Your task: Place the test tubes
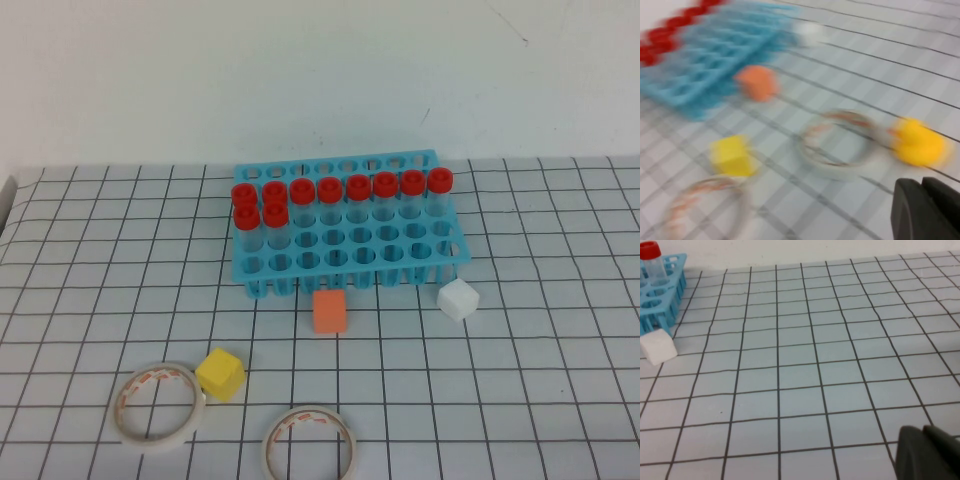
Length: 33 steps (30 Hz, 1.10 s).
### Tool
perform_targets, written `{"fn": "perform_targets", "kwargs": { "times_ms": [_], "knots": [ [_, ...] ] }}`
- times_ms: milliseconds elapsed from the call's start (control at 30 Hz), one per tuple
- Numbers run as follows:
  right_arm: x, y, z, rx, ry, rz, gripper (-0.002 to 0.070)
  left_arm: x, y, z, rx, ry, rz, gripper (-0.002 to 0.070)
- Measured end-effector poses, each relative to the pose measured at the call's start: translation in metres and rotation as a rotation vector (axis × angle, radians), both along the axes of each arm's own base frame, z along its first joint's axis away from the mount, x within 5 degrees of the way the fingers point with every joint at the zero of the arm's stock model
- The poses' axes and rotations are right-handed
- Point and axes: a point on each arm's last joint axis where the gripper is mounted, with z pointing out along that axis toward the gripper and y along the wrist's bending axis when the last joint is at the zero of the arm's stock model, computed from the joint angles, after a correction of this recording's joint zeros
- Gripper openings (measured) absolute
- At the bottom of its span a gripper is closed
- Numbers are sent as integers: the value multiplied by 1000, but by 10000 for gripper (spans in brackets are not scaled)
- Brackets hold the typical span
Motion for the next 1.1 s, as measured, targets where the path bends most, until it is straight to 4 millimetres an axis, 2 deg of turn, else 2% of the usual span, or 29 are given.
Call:
{"fn": "perform_targets", "kwargs": {
  "times_ms": [100, 267, 400, 467, 767, 933, 1100],
  "knots": [
    [0, 0, 0, 1, 2, 0, -1, 12, 9, -3, -75, -43, 201, -1],
    [0, 0, 0, 1, 2, 0, -1, 20, 21, -11, -148, -49, 462, -1],
    [0, 0, 0, 1, 2, 0, -1, 22, 30, -15, -214, -146, 613, -1],
    [0, 0, 0, 2, 2, 0, -1, 20, 35, -11, -240, -223, 688, -1],
    [0, 0, 0, 2, 2, 0, -1, 19, 43, -15, -156, -222, 821, -1],
    [0, 0, 0, 2, 2, 0, -1, 17, 43, -28, -67, -105, 822, -1],
    [0, 0, 0, 2, 2, 0, -1, 16, 43, -32, 18, -76, 795, -1]
  ]
}}
